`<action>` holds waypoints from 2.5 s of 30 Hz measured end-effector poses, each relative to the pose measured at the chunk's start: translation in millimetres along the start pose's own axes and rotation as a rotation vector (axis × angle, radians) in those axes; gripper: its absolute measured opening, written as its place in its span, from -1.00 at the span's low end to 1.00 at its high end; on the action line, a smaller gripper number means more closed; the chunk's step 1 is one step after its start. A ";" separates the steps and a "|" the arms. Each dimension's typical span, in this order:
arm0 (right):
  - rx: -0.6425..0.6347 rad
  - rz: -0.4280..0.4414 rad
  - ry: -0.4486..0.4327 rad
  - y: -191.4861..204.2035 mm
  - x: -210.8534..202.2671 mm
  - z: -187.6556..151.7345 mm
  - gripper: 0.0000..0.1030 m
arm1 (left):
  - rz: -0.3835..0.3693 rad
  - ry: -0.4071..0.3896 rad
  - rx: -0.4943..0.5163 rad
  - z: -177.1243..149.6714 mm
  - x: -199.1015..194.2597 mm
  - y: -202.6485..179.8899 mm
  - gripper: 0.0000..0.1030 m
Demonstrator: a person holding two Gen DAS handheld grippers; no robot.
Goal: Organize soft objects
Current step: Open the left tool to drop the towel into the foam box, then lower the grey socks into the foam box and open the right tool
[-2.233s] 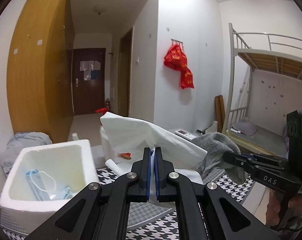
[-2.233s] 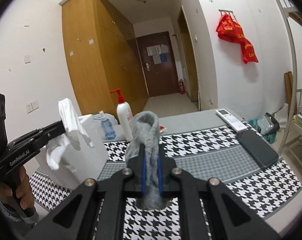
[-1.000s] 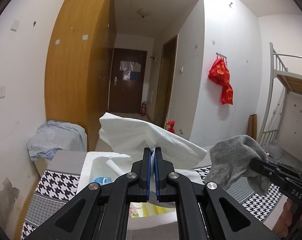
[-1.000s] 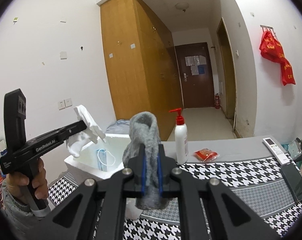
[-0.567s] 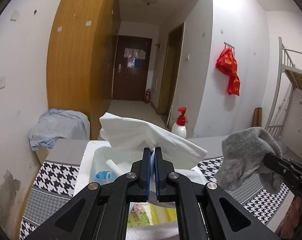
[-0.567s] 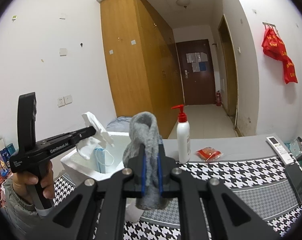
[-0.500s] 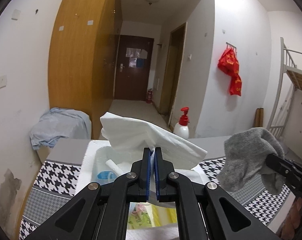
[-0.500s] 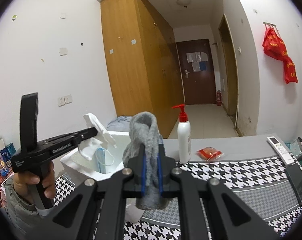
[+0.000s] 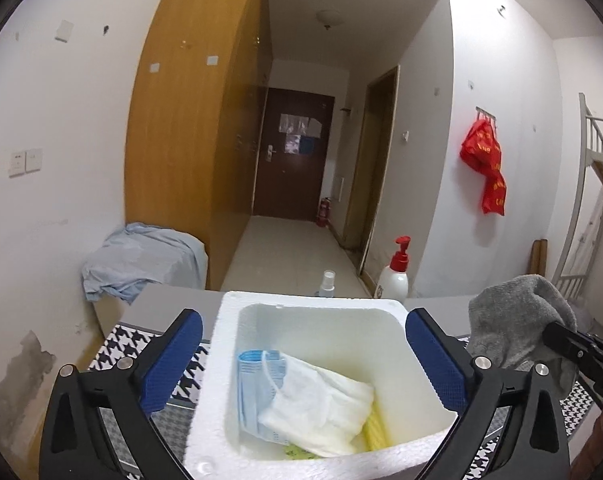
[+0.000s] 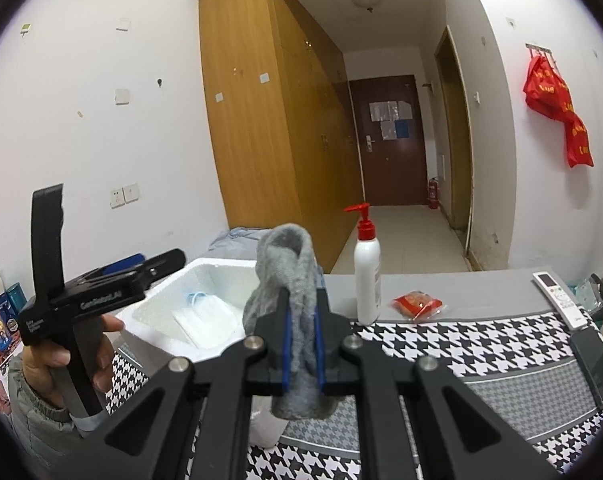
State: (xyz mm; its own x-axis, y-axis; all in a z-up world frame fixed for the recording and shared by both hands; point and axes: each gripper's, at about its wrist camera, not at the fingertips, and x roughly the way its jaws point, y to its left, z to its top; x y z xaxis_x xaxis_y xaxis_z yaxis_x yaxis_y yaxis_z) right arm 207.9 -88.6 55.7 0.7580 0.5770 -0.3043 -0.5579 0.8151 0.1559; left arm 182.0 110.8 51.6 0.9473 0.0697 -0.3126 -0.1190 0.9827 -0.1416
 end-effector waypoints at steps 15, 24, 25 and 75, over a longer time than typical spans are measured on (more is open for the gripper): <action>-0.014 0.029 -0.022 16.8 1.4 8.1 -0.76 | 0.118 -0.032 -0.034 -16.0 -39.3 27.3 0.98; -0.034 0.064 0.007 34.9 17.5 14.0 -0.76 | 0.118 -0.008 -0.058 -31.1 -52.5 41.2 0.98; -0.038 0.068 0.010 37.3 19.4 14.4 -0.76 | 0.123 -0.008 -0.060 -32.9 -54.2 43.0 0.98; -0.047 0.018 0.091 69.5 58.8 13.0 1.00 | 0.132 0.014 -0.093 -46.9 -70.0 69.2 0.98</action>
State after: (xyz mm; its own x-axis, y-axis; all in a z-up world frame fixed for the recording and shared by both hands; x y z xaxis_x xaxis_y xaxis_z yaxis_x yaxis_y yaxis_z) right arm 218.0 2.6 60.9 0.7151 0.5823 -0.3867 -0.5878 0.8003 0.1183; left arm 93.6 165.9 19.6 0.9173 0.1943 -0.3477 -0.2700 0.9450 -0.1844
